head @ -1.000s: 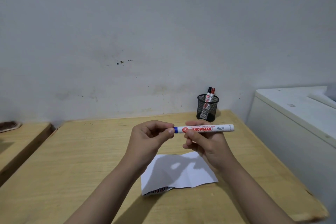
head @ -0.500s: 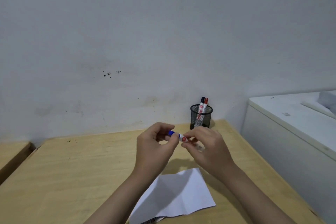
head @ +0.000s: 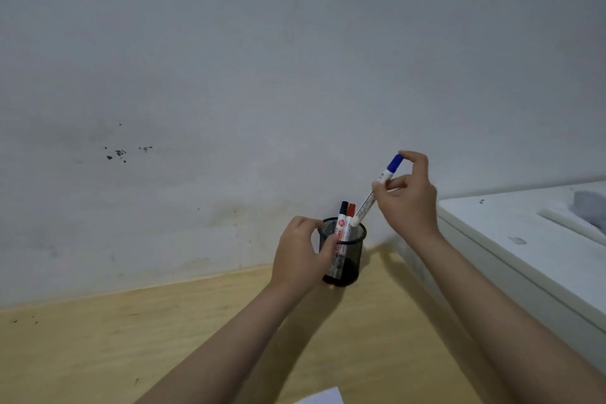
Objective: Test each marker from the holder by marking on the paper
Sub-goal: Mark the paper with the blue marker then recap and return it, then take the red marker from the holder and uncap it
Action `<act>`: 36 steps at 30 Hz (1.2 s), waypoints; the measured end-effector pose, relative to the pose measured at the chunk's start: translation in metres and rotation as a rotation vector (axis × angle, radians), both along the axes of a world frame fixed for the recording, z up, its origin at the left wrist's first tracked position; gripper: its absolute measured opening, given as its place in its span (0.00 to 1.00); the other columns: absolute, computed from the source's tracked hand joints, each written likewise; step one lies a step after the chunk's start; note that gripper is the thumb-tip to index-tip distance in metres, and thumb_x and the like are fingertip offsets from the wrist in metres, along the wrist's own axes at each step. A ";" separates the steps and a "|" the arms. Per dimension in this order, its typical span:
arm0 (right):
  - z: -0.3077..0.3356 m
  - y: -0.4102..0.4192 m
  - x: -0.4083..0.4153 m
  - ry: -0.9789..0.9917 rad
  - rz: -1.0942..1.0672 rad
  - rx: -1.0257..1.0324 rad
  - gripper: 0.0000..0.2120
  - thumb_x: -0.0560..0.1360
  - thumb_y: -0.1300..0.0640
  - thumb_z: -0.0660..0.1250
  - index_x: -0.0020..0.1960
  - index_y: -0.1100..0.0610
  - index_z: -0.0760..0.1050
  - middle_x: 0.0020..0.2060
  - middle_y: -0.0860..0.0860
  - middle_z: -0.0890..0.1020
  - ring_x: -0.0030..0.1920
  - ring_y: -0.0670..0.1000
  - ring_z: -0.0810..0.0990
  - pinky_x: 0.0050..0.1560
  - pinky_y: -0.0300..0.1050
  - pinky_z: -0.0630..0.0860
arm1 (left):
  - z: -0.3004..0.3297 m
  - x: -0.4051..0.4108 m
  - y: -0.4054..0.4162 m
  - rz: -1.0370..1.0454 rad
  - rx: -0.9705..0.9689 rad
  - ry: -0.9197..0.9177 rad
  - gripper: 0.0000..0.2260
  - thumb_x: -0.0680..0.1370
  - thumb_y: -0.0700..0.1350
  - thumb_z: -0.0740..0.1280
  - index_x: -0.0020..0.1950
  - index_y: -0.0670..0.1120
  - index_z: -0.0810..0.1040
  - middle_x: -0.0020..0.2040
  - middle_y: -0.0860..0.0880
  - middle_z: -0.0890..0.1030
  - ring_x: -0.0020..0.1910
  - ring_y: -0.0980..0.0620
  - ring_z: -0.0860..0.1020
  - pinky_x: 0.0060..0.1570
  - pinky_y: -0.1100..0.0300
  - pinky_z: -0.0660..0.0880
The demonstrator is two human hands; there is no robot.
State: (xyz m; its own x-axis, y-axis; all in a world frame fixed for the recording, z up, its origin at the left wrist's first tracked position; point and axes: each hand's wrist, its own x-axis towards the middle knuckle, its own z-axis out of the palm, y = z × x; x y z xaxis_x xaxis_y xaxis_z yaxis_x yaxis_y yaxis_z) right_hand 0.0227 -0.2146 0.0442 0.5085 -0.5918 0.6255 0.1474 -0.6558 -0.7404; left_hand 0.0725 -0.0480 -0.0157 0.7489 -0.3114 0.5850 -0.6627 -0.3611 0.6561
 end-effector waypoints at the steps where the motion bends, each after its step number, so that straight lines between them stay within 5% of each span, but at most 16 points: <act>1: -0.006 -0.004 0.009 0.065 -0.001 -0.028 0.23 0.71 0.60 0.69 0.62 0.53 0.64 0.31 0.52 0.81 0.32 0.47 0.80 0.32 0.36 0.72 | -0.005 0.006 -0.006 0.003 0.012 0.002 0.13 0.73 0.49 0.69 0.53 0.44 0.79 0.51 0.49 0.79 0.49 0.55 0.76 0.48 0.68 0.67; 5: -0.038 -0.012 0.033 0.356 0.022 -0.156 0.20 0.71 0.60 0.68 0.59 0.57 0.64 0.32 0.55 0.80 0.32 0.53 0.80 0.32 0.48 0.75 | -0.020 0.019 -0.021 0.034 0.042 0.002 0.14 0.72 0.51 0.69 0.51 0.42 0.81 0.49 0.47 0.81 0.50 0.51 0.78 0.49 0.62 0.73; 9: -0.057 -0.011 0.042 0.496 0.054 -0.173 0.22 0.68 0.58 0.70 0.58 0.59 0.66 0.40 0.56 0.80 0.38 0.54 0.80 0.31 0.45 0.72 | -0.021 0.021 -0.022 0.051 -0.011 0.015 0.15 0.70 0.51 0.73 0.50 0.42 0.82 0.48 0.47 0.83 0.49 0.52 0.79 0.49 0.64 0.73; 13: -0.053 -0.009 0.046 0.575 -0.046 -0.330 0.30 0.67 0.56 0.71 0.67 0.56 0.65 0.56 0.57 0.73 0.56 0.58 0.74 0.51 0.52 0.73 | -0.019 0.021 -0.021 0.058 -0.010 0.024 0.16 0.69 0.51 0.74 0.50 0.42 0.82 0.48 0.47 0.83 0.48 0.53 0.79 0.47 0.66 0.71; 18: -0.043 -0.007 0.050 0.670 -0.135 -0.524 0.22 0.69 0.46 0.68 0.60 0.53 0.73 0.54 0.56 0.71 0.56 0.58 0.70 0.54 0.53 0.68 | -0.019 0.020 -0.021 0.065 -0.011 0.026 0.16 0.69 0.52 0.73 0.50 0.42 0.82 0.48 0.47 0.83 0.49 0.52 0.79 0.47 0.66 0.71; 24: -0.040 -0.006 0.045 0.536 -0.178 -0.646 0.17 0.67 0.48 0.69 0.53 0.54 0.76 0.51 0.54 0.72 0.54 0.57 0.69 0.50 0.49 0.64 | -0.018 0.022 -0.021 0.071 0.019 0.022 0.16 0.69 0.52 0.73 0.49 0.42 0.82 0.48 0.47 0.83 0.49 0.51 0.79 0.48 0.63 0.73; 30: -0.030 0.009 0.020 0.333 0.170 -0.413 0.12 0.63 0.57 0.74 0.46 0.52 0.79 0.42 0.43 0.78 0.50 0.49 0.71 0.53 0.49 0.66 | -0.014 0.016 -0.019 0.034 0.109 0.077 0.17 0.73 0.53 0.68 0.54 0.43 0.79 0.53 0.47 0.81 0.55 0.49 0.76 0.53 0.58 0.73; 33: -0.027 0.022 -0.003 0.142 0.305 -0.316 0.11 0.63 0.66 0.74 0.43 0.55 0.80 0.38 0.44 0.80 0.44 0.46 0.78 0.48 0.42 0.74 | -0.006 0.000 -0.009 0.006 0.042 0.199 0.13 0.74 0.48 0.67 0.55 0.44 0.78 0.52 0.48 0.81 0.53 0.51 0.78 0.51 0.61 0.73; 36: -0.023 0.038 -0.036 -0.074 0.316 -0.332 0.11 0.64 0.71 0.74 0.41 0.58 0.80 0.37 0.50 0.81 0.40 0.42 0.79 0.42 0.31 0.71 | 0.011 -0.026 0.010 -0.113 -0.217 0.500 0.06 0.76 0.43 0.65 0.50 0.44 0.78 0.44 0.45 0.84 0.44 0.49 0.82 0.39 0.66 0.76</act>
State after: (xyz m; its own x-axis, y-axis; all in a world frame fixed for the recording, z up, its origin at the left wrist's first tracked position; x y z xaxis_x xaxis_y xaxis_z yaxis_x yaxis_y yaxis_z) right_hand -0.0137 -0.1764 0.0209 0.5785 -0.1765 0.7964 0.4230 -0.7699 -0.4779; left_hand 0.0462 -0.0383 -0.0047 0.9206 -0.3180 0.2265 -0.2781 -0.1269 0.9521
